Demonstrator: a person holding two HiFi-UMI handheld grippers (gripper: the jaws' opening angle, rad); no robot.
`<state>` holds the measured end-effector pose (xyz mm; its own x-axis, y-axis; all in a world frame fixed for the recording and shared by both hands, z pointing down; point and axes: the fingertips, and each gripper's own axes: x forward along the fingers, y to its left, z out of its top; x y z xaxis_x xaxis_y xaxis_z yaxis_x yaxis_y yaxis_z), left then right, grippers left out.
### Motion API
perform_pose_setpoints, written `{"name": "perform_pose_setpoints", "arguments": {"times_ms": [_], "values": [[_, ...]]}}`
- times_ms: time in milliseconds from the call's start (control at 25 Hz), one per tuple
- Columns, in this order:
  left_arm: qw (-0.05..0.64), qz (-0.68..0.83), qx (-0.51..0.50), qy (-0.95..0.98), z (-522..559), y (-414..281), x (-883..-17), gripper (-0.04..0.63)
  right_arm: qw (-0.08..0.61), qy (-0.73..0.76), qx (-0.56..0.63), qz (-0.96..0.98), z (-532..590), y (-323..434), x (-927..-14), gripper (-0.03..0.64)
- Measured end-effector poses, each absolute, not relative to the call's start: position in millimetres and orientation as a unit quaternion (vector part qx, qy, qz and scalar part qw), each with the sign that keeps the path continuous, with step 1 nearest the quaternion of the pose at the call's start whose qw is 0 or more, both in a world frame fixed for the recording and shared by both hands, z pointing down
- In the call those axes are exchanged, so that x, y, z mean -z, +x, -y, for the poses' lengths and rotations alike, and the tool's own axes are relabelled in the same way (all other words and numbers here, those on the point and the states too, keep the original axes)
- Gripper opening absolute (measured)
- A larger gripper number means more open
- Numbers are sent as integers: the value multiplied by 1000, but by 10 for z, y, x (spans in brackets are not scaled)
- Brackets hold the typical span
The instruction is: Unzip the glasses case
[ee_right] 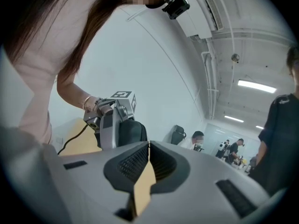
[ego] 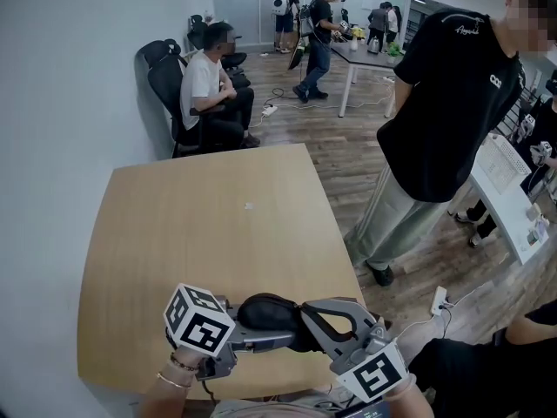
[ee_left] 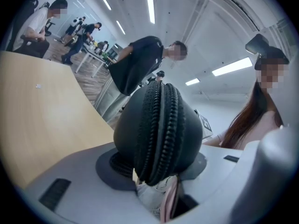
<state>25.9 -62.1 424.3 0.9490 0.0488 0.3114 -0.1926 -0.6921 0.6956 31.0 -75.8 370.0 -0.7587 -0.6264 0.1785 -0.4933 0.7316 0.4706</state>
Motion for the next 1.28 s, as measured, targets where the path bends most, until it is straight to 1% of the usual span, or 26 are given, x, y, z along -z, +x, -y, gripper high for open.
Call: {"name": "perform_pose_setpoints", "arguments": {"times_ms": [1280], "values": [[399,20,-183,898,569,245,-4304,192,172,287,207,919,747,259,-3719,15]]}}
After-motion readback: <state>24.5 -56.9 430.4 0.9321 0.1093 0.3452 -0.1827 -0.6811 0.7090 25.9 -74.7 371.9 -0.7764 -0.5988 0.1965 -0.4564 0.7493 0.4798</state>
